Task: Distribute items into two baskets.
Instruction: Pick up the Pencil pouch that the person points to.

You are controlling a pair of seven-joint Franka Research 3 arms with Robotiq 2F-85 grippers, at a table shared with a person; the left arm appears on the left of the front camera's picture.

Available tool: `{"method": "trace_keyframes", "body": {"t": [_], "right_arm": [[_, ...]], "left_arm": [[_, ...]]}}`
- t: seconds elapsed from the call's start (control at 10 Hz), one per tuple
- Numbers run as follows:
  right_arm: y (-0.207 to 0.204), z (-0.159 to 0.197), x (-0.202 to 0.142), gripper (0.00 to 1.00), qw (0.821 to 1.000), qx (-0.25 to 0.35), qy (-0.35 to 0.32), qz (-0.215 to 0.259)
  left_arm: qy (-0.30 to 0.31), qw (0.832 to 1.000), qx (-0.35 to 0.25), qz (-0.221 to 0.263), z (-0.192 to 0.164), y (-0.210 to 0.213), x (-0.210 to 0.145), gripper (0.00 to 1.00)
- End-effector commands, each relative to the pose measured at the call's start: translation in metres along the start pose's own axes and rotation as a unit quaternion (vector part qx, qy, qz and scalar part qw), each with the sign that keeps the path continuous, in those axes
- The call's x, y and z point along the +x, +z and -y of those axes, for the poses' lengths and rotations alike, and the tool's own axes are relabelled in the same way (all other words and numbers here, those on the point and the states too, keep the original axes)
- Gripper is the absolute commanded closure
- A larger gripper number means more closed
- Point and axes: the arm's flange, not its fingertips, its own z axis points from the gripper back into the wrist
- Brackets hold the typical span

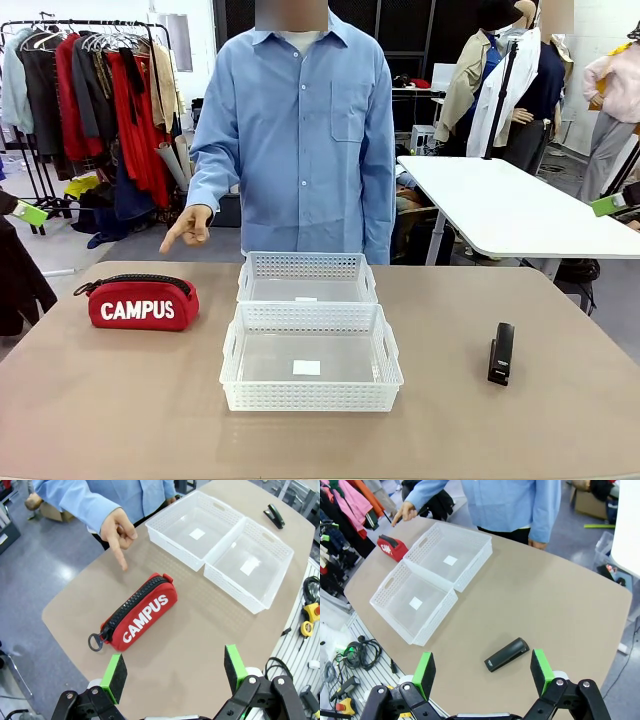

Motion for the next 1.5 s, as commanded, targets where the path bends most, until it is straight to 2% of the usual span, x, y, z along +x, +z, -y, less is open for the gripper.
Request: {"method": "trace_keyframes", "body": {"t": [0.0,0.1,0.6,1.0,1.1,1.4], "right_arm": [[0.001,0.000,0.001,0.00,1.000,0.009,0.004,0.009],[0.001,0.000,0.001,0.00,1.000,0.009,0.004,0.009],[0.001,0.000,0.001,0.00,1.000,0.009,0.004,0.009],[0.001,0.000,0.001,0.00,1.000,0.009,0.004,0.009],[0.001,0.000,0.001,0.00,1.000,0.009,0.004,0.009],[0.001,0.000,0.001,0.00,1.000,0.009,0.004,0.009]], "left_arm": [[0.000,1.000,0.000,0.000,0.000,0.000,0.000,0.00],[-0.008,1.000,0.001,-0.004,-0.010,-0.005,0.012,0.00],[-0.074,0.990,-0.028,-0.114,-0.051,-0.058,0.062,0.00],[-0.147,0.970,-0.070,-0.183,-0.088,-0.105,0.102,0.00],[-0.172,0.957,-0.091,-0.213,-0.092,-0.119,0.108,0.00],[-0.215,0.933,-0.123,-0.261,-0.102,-0.147,0.121,0.00]]}}
